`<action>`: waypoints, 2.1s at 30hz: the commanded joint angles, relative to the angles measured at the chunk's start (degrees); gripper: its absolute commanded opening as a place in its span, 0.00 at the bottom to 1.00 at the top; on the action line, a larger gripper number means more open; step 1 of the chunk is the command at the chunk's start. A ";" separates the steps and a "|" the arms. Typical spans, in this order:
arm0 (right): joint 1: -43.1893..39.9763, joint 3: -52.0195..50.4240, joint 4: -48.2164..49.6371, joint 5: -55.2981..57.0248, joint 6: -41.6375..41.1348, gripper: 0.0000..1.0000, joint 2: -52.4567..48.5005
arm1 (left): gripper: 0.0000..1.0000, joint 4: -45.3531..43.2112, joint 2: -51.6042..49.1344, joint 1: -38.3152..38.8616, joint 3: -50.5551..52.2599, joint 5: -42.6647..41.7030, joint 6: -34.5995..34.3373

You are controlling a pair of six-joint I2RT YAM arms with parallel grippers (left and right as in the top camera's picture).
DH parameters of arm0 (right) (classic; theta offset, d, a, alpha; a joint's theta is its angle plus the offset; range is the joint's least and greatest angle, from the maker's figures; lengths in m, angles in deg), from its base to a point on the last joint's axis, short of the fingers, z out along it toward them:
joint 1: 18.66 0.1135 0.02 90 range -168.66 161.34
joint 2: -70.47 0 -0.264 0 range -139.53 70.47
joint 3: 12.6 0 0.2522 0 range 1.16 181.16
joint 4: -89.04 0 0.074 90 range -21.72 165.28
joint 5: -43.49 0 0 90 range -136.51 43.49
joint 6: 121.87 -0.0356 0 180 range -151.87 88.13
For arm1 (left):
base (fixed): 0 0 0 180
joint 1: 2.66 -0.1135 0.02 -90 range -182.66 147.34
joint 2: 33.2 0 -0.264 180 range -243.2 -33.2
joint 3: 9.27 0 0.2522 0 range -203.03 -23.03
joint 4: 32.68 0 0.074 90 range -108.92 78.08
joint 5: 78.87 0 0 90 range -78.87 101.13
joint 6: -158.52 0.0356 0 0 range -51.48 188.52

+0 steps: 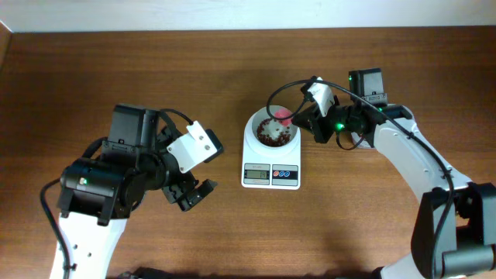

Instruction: Scoop and weigh 50g on scale

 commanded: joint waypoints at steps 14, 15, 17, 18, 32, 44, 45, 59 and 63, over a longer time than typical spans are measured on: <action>9.38 0.90 -0.26 26.53 1.70 0.04 8.22 | 0.99 -0.04 0.24 -0.35 0.42 -0.98 1.11; 9.38 0.90 -0.50 26.38 1.68 0.04 9.42 | 0.99 -0.04 0.24 -0.35 0.42 -0.98 1.11; 9.38 0.90 -0.66 25.40 1.68 0.04 12.59 | 0.99 -0.04 0.24 -0.35 0.42 -1.01 1.11; 9.38 0.90 -0.66 25.46 1.70 0.04 14.23 | 0.99 -0.04 0.24 -0.35 0.42 -1.01 1.11; -1.55 1.31 -7.08 36.35 1.16 0.04 26.45 | 0.99 -0.04 0.24 -0.35 0.42 -1.01 1.11; -18.08 1.31 -17.59 36.63 0.35 0.04 15.56 | 1.00 -0.04 0.24 -0.35 0.42 -0.98 1.11; -18.08 1.31 -17.55 37.18 0.28 0.04 13.88 | 0.99 -0.04 0.24 -0.35 0.42 -1.01 1.11; -18.08 0.66 -10.69 52.33 -2.40 0.04 7.21 | 0.99 -0.04 0.24 -0.35 0.42 -1.01 1.11; -18.08 0.66 -10.78 52.26 -2.43 0.04 4.70 | 0.99 -0.04 0.24 -0.35 0.42 -0.98 1.11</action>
